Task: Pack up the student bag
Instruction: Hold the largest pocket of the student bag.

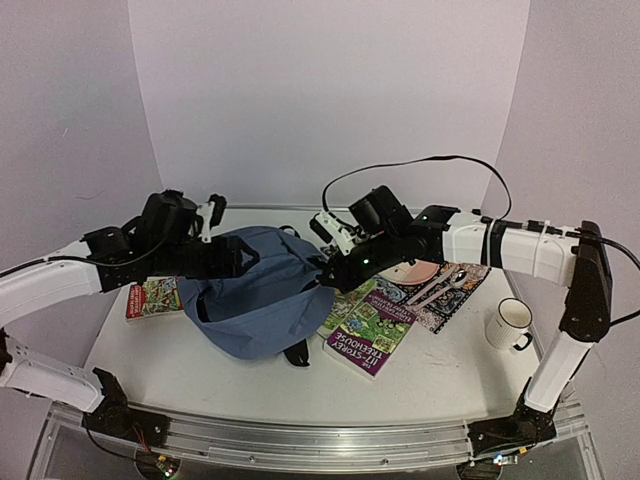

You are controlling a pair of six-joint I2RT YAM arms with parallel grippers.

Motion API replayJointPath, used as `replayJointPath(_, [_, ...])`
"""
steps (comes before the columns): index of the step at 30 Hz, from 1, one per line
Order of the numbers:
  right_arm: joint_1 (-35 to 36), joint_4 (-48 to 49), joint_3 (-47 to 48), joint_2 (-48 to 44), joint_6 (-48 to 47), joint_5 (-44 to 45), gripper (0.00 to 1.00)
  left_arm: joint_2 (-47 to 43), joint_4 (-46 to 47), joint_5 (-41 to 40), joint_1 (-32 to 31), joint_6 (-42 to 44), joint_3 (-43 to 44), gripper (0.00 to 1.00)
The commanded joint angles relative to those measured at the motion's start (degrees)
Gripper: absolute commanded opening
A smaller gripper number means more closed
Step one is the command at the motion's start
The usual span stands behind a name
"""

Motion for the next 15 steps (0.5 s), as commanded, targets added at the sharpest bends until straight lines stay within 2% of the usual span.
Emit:
replayJointPath(1, [0.5, -0.2, 2.2, -1.3, 0.8, -0.5, 0.00, 8.2, 13.1, 8.8, -2.2, 9.4, 3.7, 0.72])
replayJointPath(7, [0.5, -0.2, 2.6, -1.2, 1.6, 0.0, 0.00, 18.2, 16.9, 11.8, -5.5, 14.6, 7.6, 0.71])
replayJointPath(11, [0.5, -0.1, 3.1, -1.0, 1.6, 0.6, 0.00, 22.9, 16.9, 12.7, -6.6, 16.5, 9.3, 0.68])
replayJointPath(14, [0.5, -0.2, 3.1, -1.0, 1.5, 1.8, 0.00, 25.2, 16.8, 12.8, -7.7, 17.4, 10.0, 0.56])
replayJointPath(15, [0.5, -0.2, 3.1, -1.0, 1.4, 2.3, 0.00, 25.7, 16.8, 12.9, -8.0, 17.5, 10.0, 0.48])
